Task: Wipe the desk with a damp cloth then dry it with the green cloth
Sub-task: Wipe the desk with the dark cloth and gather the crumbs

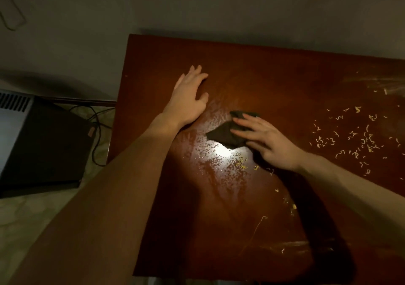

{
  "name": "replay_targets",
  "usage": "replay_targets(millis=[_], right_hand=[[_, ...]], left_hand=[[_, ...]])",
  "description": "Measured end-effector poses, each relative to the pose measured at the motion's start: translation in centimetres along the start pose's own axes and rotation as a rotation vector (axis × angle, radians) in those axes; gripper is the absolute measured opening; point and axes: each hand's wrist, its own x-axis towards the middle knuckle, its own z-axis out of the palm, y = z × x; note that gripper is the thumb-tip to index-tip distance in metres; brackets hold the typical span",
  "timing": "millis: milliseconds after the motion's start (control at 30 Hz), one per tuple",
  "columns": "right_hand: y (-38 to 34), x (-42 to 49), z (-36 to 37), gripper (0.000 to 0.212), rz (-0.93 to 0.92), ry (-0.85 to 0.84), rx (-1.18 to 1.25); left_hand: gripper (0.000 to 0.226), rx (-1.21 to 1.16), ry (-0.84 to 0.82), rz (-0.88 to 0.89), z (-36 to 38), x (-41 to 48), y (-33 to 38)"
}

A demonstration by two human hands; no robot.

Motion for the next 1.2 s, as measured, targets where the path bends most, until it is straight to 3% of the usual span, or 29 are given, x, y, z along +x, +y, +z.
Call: replay_targets(millis=[233, 367, 467, 567, 700, 833, 967, 1033, 1200], right_hand=[[-0.5, 9.0, -1.2, 0.051, 0.049, 0.066, 0.049], [-1.5, 5.0, 0.6, 0.059, -0.109, -0.076, -0.018], [-0.9, 0.3, 1.1, 0.064, -0.117, -0.112, -0.049], [-0.7, -0.9, 0.7, 0.062, 0.016, -0.062, 0.06], [-1.7, 5.6, 0.3, 0.056, 0.105, 0.094, 0.04], [-5.3, 9.7, 2.4, 0.057, -0.05, -0.006, -0.027], [-6.5, 5.6, 4.0, 0.063, -0.165, -0.117, -0.075], [-6.3, 2.9, 4.2, 0.067, -0.075, -0.074, -0.093], [-12.9, 4.4, 8.8, 0.074, 0.493, 0.395, -0.062]], left_hand=[[0.052, 0.415, 0.19, 0.04, -0.4, -3.2, -3.2], [0.053, 0.385, 0.203, 0.021, -0.1, -4.4, -4.7], [0.053, 0.379, 0.22, 0.02, -0.1, -4.3, -4.7], [0.052, 0.357, 0.22, 0.031, 0.0, -4.3, -4.8], [0.051, 0.299, 0.242, 0.018, -0.2, -4.2, -4.7], [0.051, 0.118, 0.276, 0.014, -0.6, -4.6, -4.4], [0.052, 0.085, 0.278, 0.009, -0.7, -4.8, -4.5], [0.052, 0.077, 0.286, 0.009, -0.7, -4.8, -4.5], [0.054, 0.099, 0.269, 0.0, -0.6, -4.6, -4.4]])
